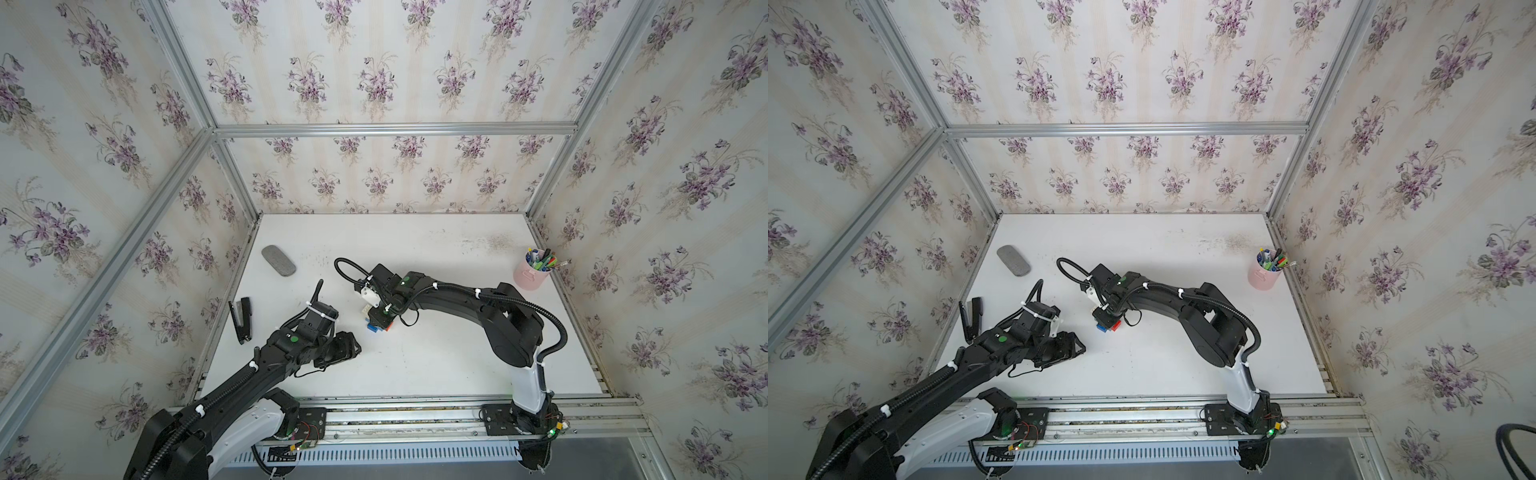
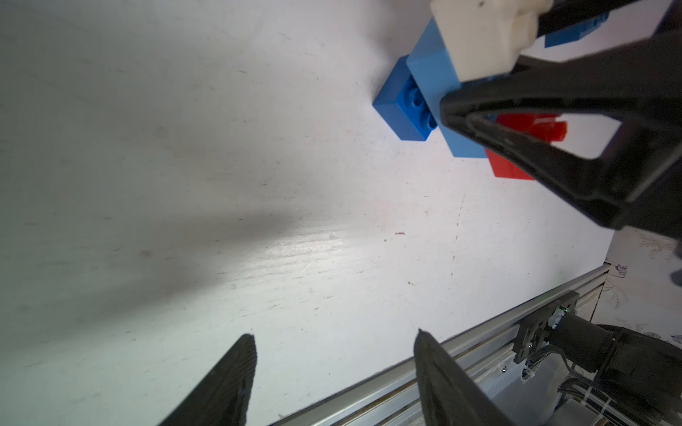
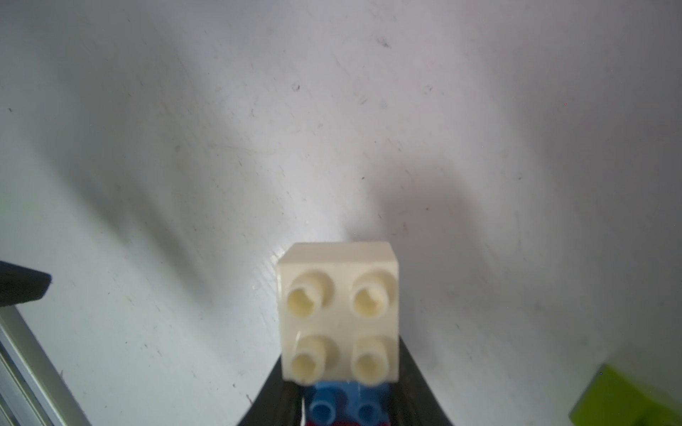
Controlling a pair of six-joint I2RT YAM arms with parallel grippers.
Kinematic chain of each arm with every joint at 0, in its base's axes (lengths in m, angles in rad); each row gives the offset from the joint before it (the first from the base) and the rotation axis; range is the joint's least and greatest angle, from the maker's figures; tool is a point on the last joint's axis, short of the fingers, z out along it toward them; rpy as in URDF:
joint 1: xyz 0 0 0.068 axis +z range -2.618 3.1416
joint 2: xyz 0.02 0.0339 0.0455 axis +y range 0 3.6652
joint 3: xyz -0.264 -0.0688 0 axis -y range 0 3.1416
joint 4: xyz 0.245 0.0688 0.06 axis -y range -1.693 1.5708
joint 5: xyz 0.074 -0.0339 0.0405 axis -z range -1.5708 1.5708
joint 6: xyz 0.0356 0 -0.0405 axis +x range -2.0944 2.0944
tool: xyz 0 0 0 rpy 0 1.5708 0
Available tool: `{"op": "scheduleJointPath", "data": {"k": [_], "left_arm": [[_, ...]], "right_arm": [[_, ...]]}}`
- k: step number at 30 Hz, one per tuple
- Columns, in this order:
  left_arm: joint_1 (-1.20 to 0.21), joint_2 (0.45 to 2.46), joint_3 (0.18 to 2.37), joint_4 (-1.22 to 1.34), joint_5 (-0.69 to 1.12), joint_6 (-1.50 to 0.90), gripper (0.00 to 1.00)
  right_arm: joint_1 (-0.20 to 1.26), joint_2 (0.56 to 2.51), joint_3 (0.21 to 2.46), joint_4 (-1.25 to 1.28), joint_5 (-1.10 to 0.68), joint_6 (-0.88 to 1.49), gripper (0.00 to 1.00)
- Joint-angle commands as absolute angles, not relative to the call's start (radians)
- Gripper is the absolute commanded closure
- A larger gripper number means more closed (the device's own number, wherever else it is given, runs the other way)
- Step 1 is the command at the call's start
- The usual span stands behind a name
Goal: Assemble the letter y with lego
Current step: Assemble the lego brick with the lego brick.
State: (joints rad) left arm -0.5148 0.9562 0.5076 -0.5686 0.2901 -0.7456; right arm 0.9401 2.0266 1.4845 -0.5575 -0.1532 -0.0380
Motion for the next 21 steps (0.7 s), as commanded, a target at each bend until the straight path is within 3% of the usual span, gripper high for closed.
{"op": "scheduleJointPath", "data": {"k": [1,21], "left_arm": [[-0.514,0.956,0.503,-0.564,0.296,-0.761,0.30],[-0.507,0.973,0.497,-0.564,0.291,-0.759,0.30]], "right_arm": [[0.943,2.036,1.494,-0.564,-0.147,-0.061,0.74],[0.960,2.064,1.498,-0.609,-0.099,-0.110,0.75]]}}
